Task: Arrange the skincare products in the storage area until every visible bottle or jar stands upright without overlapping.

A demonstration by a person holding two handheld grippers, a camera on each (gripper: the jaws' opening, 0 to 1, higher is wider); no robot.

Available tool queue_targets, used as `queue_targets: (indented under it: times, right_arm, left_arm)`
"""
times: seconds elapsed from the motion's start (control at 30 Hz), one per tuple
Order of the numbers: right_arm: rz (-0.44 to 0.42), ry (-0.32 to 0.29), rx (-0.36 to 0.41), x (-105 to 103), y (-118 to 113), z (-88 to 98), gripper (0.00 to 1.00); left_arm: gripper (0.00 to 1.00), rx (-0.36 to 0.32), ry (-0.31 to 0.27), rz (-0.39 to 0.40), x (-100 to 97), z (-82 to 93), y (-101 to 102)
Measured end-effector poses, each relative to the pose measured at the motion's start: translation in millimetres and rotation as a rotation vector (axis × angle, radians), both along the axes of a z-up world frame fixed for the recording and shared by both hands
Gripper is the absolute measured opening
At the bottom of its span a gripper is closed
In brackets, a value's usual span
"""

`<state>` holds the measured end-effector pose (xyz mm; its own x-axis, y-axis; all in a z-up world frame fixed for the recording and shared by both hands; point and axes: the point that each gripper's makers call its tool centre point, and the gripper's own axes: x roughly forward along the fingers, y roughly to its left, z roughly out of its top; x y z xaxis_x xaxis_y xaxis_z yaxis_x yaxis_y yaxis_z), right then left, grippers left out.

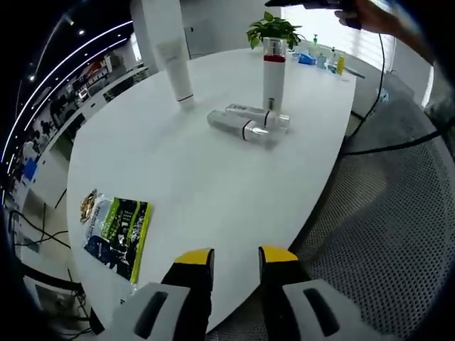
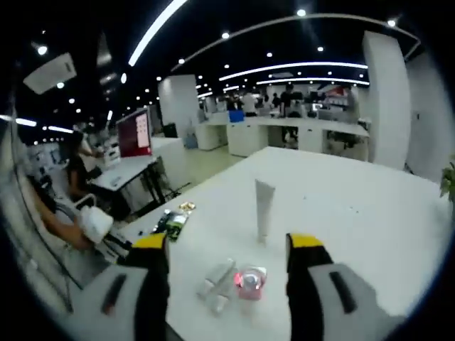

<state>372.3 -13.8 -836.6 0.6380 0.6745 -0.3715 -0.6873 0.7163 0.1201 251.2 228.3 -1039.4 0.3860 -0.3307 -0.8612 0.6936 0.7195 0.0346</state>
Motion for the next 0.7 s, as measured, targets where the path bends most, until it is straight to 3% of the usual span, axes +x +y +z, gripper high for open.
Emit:
queue_targets:
  times: [0.17, 0.3, 0.47, 0.53, 0.57, 0.7]
  right_arm:
    - [-0.052, 0.062, 0.028, -2.4, -21.8, -32.4, 0.65]
    - [-0.031, 0.086, 0.033, 2.2, -26.5, -56.7, 0.65]
    - [0.165, 0.061, -0.152, 2.9, -23.0, -85.1, 0.65]
    - [0.239, 0.032, -0.228, 4.9, -22.0, -90.2, 0.60]
    - [0.300, 0.041, -0.240, 2.5, -18.8, -92.2, 0.57]
    - [0.367, 0.065, -0.249, 10.0, -15.6, -94.4, 0.55]
  left_arm:
    - [0.25, 0.008, 0.026, -0.016, -3.2, -4.6, -2.2]
    - [0.24, 0.028, 0.042, -0.048, -7.5, -7.8, -3.8]
    - [0.24, 0.023, 0.044, -0.046, -6.9, -7.7, -3.0]
    - [0.24, 0.023, 0.052, -0.051, -7.9, -9.2, -3.4]
    - [0.24, 0.023, 0.051, -0.057, -8.0, -9.2, -4.0]
    - [0.24, 0.028, 0.056, -0.070, -9.7, -10.5, -4.6]
